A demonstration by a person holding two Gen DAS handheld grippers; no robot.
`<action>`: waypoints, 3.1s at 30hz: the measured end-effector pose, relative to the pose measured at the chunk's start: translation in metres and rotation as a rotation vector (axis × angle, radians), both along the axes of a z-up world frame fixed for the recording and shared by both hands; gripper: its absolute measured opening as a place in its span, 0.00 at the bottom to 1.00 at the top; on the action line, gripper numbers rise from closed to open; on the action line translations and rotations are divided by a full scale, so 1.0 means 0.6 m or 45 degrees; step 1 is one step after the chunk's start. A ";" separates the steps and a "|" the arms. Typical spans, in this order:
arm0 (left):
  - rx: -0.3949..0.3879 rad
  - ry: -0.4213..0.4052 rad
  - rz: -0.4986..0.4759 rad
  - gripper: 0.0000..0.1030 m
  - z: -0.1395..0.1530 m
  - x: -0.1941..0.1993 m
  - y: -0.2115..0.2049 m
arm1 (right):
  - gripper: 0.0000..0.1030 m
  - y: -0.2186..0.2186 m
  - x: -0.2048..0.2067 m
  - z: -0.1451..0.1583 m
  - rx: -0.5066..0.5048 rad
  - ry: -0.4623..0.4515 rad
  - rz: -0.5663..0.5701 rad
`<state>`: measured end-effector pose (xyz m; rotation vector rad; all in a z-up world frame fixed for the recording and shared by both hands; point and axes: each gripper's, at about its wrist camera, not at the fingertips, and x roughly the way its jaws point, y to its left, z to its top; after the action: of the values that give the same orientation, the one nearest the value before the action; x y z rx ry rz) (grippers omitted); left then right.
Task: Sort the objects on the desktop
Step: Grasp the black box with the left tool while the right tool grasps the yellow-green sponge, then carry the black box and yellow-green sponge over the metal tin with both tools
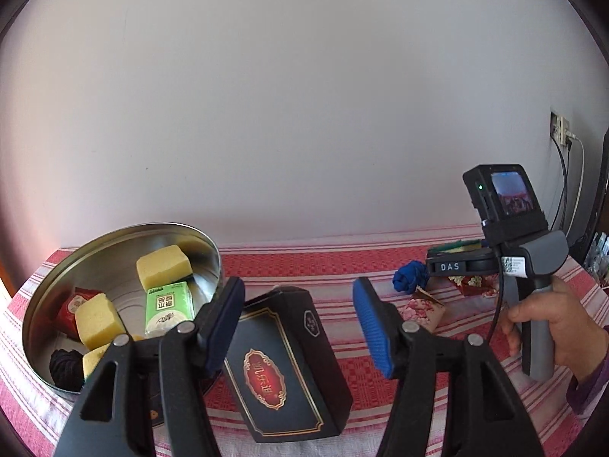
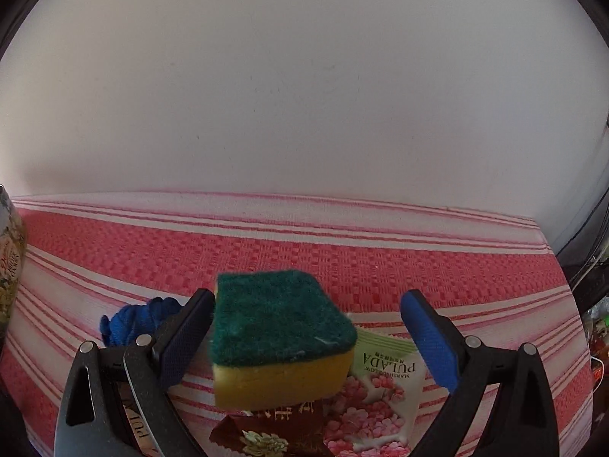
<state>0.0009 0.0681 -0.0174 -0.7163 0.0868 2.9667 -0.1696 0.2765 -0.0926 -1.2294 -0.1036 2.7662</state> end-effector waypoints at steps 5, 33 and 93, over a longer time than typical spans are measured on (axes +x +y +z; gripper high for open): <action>0.035 -0.108 0.013 0.97 -0.009 -0.016 -0.012 | 0.52 -0.009 0.016 0.004 -0.108 0.011 0.078; 0.002 -0.356 0.504 0.97 -0.053 -0.084 0.044 | 0.53 0.010 0.263 0.115 -0.258 0.536 0.118; -0.037 0.119 0.176 0.54 -0.001 0.069 -0.196 | 0.53 -0.313 0.356 0.122 -0.213 0.782 0.217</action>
<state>0.0423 -0.0497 -0.0177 -0.6098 0.0905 3.1372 0.0441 0.0887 -0.0195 -0.3566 0.0833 3.2132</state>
